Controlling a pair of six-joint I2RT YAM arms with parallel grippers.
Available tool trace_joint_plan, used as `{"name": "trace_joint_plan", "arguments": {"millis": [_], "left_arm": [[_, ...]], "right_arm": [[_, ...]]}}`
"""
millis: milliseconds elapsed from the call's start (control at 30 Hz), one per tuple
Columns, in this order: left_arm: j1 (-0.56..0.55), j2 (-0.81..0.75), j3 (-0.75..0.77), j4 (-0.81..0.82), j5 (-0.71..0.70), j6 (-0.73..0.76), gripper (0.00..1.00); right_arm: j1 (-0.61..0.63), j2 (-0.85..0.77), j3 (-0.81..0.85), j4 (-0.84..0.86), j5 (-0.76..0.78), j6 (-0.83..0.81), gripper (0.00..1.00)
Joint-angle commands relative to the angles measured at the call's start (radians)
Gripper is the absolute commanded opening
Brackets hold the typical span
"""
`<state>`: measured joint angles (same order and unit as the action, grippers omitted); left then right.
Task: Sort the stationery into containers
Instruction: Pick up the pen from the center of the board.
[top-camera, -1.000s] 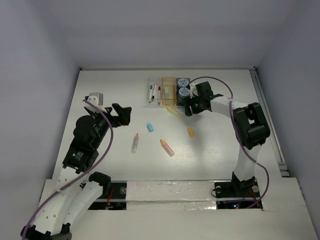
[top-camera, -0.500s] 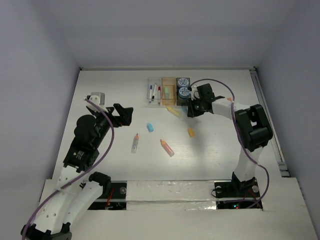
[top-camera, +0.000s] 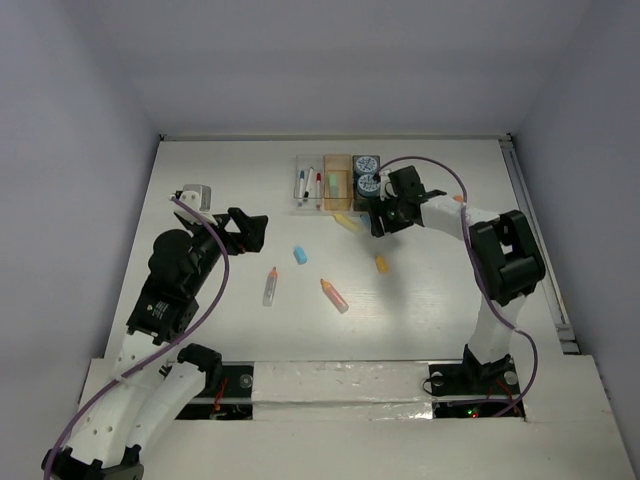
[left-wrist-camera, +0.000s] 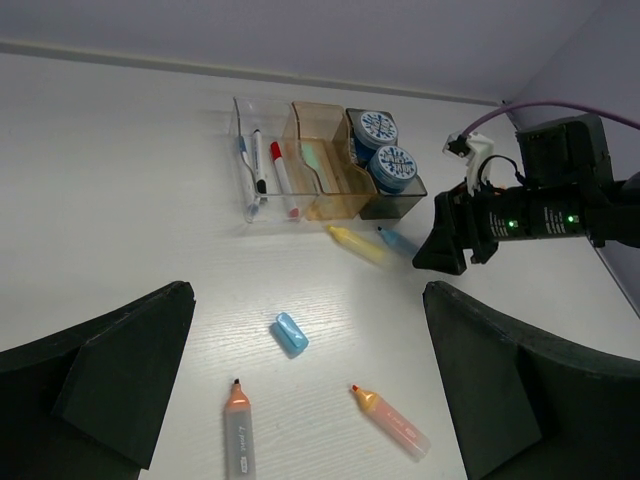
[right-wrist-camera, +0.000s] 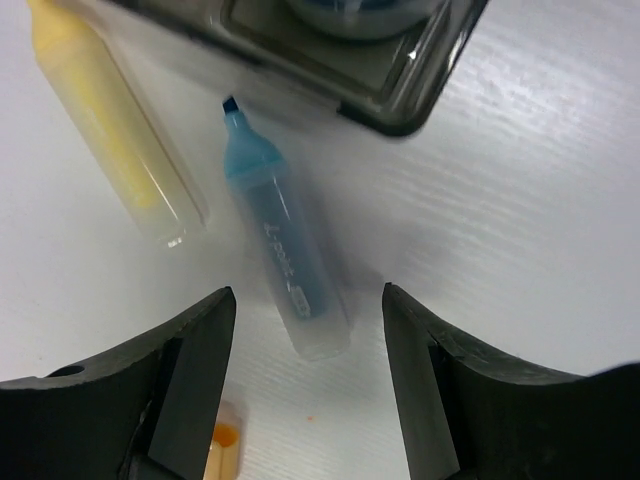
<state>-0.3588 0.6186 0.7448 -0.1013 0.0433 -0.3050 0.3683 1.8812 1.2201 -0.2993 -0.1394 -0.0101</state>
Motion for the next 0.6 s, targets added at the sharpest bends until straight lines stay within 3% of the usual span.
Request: {"name": "trace_joint_plan", "arguments": {"millis": [0, 267, 467, 500, 567], "left_arm": [[-0.005, -0.007, -0.01, 0.049, 0.009, -0.006, 0.99], [-0.005, -0.005, -0.009, 0.049, 0.007, -0.005, 0.99], [-0.005, -0.007, -0.01, 0.049, 0.007, -0.005, 0.99], [-0.005, -0.007, -0.01, 0.051, 0.009, -0.006, 0.99], [-0.005, -0.005, -0.012, 0.054, 0.012, -0.006, 0.99]], "right_arm": [[0.011, 0.041, 0.084, -0.012, 0.034, -0.036, 0.66], [0.05, 0.101, 0.128, -0.009, 0.041, -0.044, 0.62], [0.069, 0.099, 0.102, 0.009, 0.104, 0.001, 0.42], [0.069, 0.093, 0.095, 0.012, 0.115, 0.008, 0.31], [0.069, 0.075, 0.072, 0.014, 0.115, 0.009, 0.22]]}}
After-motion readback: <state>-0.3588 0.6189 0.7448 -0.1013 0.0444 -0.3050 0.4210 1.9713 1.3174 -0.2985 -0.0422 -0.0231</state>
